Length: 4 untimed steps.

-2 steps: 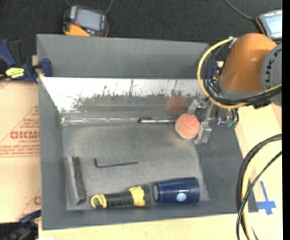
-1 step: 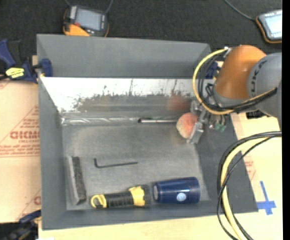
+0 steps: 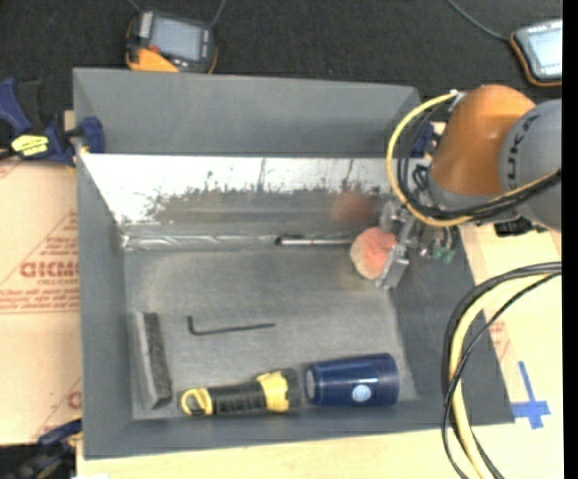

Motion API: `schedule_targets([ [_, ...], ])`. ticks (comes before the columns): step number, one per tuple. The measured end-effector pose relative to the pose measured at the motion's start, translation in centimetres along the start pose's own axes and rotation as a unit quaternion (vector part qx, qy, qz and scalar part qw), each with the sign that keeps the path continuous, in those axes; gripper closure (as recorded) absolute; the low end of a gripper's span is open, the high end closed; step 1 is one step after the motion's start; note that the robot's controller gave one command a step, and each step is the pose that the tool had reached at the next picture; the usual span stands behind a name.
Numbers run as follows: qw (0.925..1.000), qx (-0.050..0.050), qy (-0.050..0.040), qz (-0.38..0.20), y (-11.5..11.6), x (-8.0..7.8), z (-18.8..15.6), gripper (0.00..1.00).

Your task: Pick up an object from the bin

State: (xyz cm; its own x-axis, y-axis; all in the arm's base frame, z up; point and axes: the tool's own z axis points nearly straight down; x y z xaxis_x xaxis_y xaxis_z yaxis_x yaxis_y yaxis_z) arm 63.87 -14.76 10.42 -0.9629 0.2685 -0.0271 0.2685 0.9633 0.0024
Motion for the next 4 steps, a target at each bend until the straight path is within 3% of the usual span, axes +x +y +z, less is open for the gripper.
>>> schedule_targets([
  [1, 0.9998, -0.001, -0.0122, 0.014, -0.4, -0.4, 0.3, 0.00],
  [2, 0.9976, -0.003, 0.0055, 0.068, -0.9, -1.6, 2.1, 1.00],
  [4, 0.9977, -0.003, 0.0057, 0.067, -0.9, -1.6, 2.0, 1.00],
])
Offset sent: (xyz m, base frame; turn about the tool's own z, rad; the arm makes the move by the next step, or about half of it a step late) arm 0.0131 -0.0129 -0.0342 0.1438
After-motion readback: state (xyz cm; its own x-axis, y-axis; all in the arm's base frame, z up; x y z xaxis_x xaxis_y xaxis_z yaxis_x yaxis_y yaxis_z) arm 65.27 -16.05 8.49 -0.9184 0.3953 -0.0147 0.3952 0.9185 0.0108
